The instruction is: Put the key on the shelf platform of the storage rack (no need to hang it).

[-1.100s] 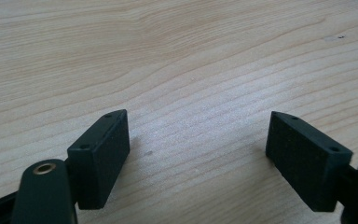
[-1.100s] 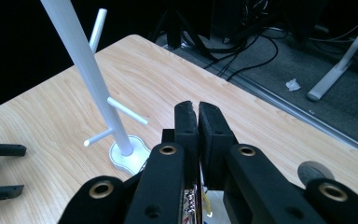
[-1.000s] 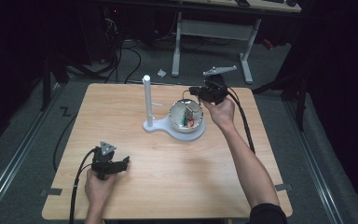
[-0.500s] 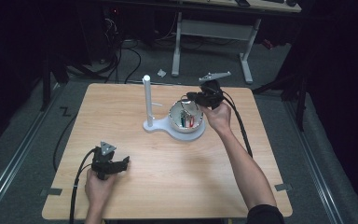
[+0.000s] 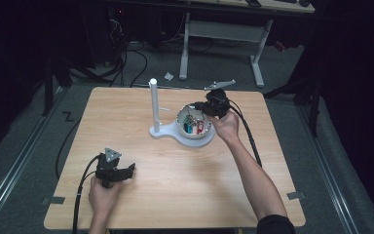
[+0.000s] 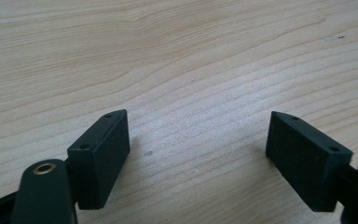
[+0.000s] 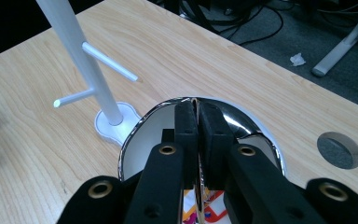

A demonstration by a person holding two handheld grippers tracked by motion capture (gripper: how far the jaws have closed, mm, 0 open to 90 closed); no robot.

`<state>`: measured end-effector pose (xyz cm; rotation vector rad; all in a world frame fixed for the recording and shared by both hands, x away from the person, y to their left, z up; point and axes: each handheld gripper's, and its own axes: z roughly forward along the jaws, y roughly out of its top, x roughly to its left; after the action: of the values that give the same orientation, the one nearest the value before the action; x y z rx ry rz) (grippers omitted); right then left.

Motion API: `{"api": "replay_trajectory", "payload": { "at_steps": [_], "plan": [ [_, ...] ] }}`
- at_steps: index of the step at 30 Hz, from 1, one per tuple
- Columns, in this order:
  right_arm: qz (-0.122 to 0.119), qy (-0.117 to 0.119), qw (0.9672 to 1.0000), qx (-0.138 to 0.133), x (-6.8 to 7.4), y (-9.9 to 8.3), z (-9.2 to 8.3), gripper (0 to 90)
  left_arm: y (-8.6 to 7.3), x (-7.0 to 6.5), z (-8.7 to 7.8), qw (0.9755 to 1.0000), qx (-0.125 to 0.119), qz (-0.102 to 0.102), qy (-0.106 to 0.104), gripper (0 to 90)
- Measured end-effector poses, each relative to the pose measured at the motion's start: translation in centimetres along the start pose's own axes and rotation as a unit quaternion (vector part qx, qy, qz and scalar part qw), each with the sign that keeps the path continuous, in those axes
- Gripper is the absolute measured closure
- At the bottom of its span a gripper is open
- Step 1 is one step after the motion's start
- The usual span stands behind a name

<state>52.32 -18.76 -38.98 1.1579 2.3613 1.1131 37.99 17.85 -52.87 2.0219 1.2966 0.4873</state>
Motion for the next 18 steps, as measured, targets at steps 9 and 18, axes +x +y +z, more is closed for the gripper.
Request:
{"api": "replay_trajectory", "payload": {
  "at_steps": [9, 18],
  "plan": [
    [0.005, 0.004, 0.9999, 0.008, -0.12, -0.45, 0.71, 87.1, 0.0, 0.0, 0.01, 1.0, 0.0, 0.0, 0.0, 22.0],
    [0.01, 0.001, 0.9998, 0.015, -0.43, -0.93, 1.01, 87.0, 0.0, 0.01, 0.0, 1.0, 0.0, 0.0, 0.0, 22.0]
  ]
}}
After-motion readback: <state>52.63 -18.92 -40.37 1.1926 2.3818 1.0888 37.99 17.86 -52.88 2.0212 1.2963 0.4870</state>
